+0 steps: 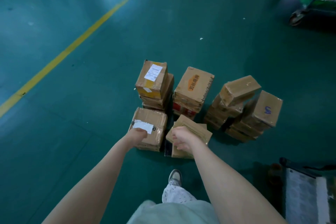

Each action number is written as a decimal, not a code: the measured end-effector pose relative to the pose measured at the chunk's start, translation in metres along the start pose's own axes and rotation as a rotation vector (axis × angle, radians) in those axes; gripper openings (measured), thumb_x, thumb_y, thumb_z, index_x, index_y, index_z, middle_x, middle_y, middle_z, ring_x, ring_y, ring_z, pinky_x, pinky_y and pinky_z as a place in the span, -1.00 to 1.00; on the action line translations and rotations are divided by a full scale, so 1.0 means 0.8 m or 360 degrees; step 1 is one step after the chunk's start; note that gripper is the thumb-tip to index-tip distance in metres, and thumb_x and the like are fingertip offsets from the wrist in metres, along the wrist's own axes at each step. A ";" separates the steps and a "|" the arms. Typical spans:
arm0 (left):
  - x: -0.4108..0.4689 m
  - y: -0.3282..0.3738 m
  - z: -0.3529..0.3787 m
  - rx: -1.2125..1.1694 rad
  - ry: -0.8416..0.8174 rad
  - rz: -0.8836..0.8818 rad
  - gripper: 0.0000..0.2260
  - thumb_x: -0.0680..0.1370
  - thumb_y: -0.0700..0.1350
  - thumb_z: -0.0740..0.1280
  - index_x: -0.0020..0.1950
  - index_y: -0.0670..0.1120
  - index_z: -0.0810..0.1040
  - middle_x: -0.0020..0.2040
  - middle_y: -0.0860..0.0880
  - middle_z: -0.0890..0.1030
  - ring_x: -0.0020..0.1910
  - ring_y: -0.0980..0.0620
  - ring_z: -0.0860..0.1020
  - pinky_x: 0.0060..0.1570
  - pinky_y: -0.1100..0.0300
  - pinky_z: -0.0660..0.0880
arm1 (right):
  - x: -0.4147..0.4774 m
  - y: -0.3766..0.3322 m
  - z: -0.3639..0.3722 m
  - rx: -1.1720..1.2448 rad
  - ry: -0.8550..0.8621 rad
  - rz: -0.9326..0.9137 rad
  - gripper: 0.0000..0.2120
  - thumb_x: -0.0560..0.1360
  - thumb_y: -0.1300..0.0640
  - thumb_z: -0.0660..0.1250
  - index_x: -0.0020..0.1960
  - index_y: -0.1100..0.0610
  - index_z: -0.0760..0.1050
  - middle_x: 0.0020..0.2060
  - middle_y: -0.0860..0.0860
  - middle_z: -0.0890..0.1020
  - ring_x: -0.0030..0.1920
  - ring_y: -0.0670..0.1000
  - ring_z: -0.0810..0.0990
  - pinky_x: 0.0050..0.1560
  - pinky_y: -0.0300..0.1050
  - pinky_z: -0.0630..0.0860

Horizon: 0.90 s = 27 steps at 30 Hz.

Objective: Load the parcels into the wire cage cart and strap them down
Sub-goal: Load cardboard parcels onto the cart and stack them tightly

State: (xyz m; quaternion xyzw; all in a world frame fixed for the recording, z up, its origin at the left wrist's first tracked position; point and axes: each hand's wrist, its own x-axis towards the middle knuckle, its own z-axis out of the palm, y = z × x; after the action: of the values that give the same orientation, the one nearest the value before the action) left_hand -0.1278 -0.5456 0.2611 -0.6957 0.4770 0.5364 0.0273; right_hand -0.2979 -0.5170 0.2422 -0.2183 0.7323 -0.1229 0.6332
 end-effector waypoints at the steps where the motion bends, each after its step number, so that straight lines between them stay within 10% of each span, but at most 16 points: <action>1: 0.007 0.000 -0.005 0.0018 0.0016 -0.0010 -0.67 0.60 -0.19 0.13 0.35 -0.13 0.44 0.32 -0.10 0.43 0.12 -0.05 0.40 0.01 0.19 0.30 | 0.011 -0.009 0.001 -0.0002 -0.0003 0.0002 -0.63 0.61 0.16 0.11 0.41 0.16 0.29 0.25 0.10 0.48 -0.02 0.04 0.52 0.05 -0.04 0.49; 7: 0.068 -0.003 -0.038 0.0002 0.0060 -0.0072 -0.69 0.60 -0.19 0.16 0.33 -0.14 0.47 0.26 -0.13 0.48 0.10 -0.08 0.45 0.14 0.10 0.39 | 0.069 -0.045 0.027 -0.0104 -0.0006 0.0093 -0.81 0.58 0.13 0.06 0.14 0.09 0.37 -0.31 0.00 0.39 -0.40 -0.02 0.39 -0.38 -0.18 0.35; 19: 0.286 -0.089 -0.075 0.0057 -0.0179 -0.0328 -0.67 0.58 -0.20 0.20 0.35 -0.15 0.45 0.32 -0.14 0.47 0.29 -0.07 0.43 0.18 0.23 0.32 | 0.257 -0.024 0.123 -0.0089 0.0019 0.0302 -0.68 0.60 0.14 0.06 0.31 0.08 0.40 0.06 0.03 0.51 0.01 0.05 0.50 -0.03 -0.04 0.51; 27: 0.465 -0.063 -0.121 0.0098 0.0051 -0.0144 -0.58 0.58 -0.15 0.20 0.43 -0.19 0.32 0.36 -0.20 0.42 0.29 -0.15 0.43 0.21 0.06 0.38 | 0.408 -0.080 0.137 0.0119 0.0270 0.0219 -0.80 0.54 0.30 0.10 0.01 0.15 0.48 -0.24 0.11 0.49 -0.18 0.09 0.48 0.03 0.10 0.53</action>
State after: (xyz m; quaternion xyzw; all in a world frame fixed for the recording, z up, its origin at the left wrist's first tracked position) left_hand -0.0346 -0.8071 -0.0093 -0.7238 0.4617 0.5085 0.0654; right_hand -0.2131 -0.7176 -0.0319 -0.1325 0.7914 -0.1245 0.5836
